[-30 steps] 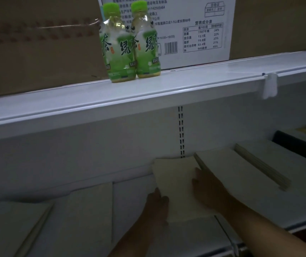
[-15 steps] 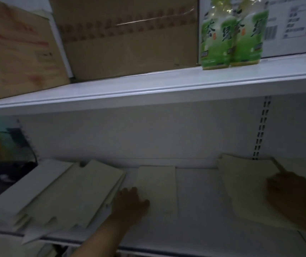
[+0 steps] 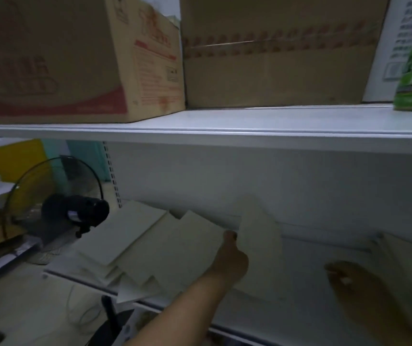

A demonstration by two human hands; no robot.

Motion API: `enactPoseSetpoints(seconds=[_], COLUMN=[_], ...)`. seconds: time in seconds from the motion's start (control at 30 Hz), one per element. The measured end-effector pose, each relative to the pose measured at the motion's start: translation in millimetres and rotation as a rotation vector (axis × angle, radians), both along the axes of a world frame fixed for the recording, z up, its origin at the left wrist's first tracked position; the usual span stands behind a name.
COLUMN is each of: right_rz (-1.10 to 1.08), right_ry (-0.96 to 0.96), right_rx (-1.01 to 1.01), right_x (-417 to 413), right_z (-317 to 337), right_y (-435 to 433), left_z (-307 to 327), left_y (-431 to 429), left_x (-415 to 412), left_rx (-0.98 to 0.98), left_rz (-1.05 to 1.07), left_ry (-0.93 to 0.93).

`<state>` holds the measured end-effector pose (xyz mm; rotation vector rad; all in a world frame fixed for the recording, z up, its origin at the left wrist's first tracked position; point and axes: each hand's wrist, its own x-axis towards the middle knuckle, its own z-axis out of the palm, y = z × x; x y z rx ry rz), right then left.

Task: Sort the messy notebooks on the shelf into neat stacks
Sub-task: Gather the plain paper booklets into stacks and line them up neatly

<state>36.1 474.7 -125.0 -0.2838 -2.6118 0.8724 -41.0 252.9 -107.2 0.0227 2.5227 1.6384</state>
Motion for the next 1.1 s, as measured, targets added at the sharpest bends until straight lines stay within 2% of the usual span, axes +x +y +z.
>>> enactPoseSetpoints(seconds=[0.1, 0.2, 0.27, 0.37, 0.47, 0.57, 0.67, 0.83, 0.93, 1.0, 1.1], right_rz=[0.124, 0.200, 0.168, 0.046, -0.023, -0.067, -0.079, -0.067, -0.026, 0.057, 0.170], right_ry=[-0.237, -0.302, -0.346, -0.455, -0.453, -0.472, -0.458, -0.223, -0.114, -0.109, -0.176], right_rx=[0.111, 0.075, 0.092, 0.185, 0.227, 0.050, -0.263, -0.644, -0.994, -1.190, -1.143], right_x=[-15, -39, -57, -74, -78, -80, -80, -62, -47, -41, -51], right_z=[-10, -14, -14, -16, -24, -19, -9, -3, 7, 15, 16], right_y=[-58, -118, -156, -209, -233, -221, -204, -189, -187, -202, -243], left_z=[18, 32, 34, 25, 14, 7, 3, 2, -1, -4, -1], left_y=[-72, -144, -184, -226, -249, -263, -274, -287, -287, -284, -277], left_x=[-8, -9, -8, -11, -13, -16, -16, -13, -12, -10, -4], left_rx=[0.126, 0.334, 0.413, 0.417, 0.423, 0.478, 0.533, 0.614, 0.616, 0.600, 0.583], left_rz=[0.057, 0.189, 0.247, 0.292, 0.264, 0.222, 0.180, 0.068, 0.020, 0.015, 0.025], left_ry=[0.018, 0.026, 0.025, 0.032, 0.033, 0.008, -0.037, -0.094, -0.133, -0.125, -0.085])
